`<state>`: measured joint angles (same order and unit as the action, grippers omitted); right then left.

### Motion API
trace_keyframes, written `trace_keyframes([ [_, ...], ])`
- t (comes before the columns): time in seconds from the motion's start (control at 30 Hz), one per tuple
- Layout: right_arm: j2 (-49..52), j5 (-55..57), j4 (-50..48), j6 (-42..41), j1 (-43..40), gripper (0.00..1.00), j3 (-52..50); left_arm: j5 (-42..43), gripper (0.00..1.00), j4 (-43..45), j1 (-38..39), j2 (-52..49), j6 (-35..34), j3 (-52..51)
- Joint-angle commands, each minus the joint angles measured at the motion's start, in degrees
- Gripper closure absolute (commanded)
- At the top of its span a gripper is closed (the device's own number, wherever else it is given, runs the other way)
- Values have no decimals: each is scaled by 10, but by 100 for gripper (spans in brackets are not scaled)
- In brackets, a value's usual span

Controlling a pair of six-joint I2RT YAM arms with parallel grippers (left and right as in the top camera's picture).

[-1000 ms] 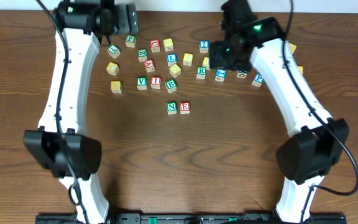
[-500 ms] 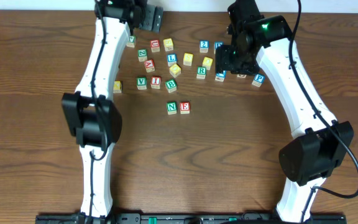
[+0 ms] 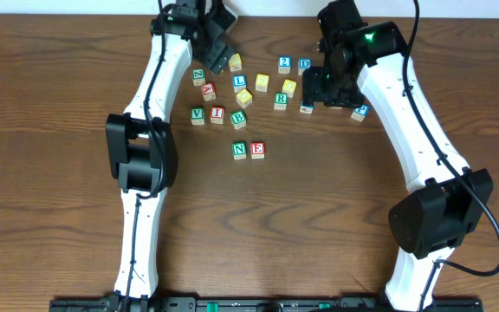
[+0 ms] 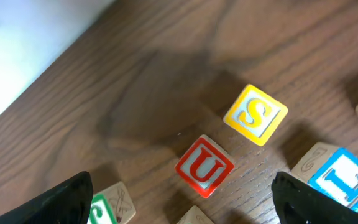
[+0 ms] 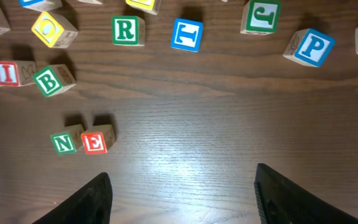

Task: Spell out NEURIPS
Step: 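Close the left gripper on the red U block and lift it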

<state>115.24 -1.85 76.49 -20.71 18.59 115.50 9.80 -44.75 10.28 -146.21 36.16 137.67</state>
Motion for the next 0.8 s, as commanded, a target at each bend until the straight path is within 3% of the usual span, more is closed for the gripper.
trace_keyframes([
  [0.0, -10, 18, 4, 7, -1, 31, 5, 16, 11, -1, -2, -23, 64, 12],
  [0.33, -10, 18, 11, 7, -1, 32, 5, 16, 11, 10, -3, -41, 132, -13],
  [0.77, -10, 17, 18, 6, -1, 32, 5, 16, 15, 45, -13, -50, 133, -26],
])
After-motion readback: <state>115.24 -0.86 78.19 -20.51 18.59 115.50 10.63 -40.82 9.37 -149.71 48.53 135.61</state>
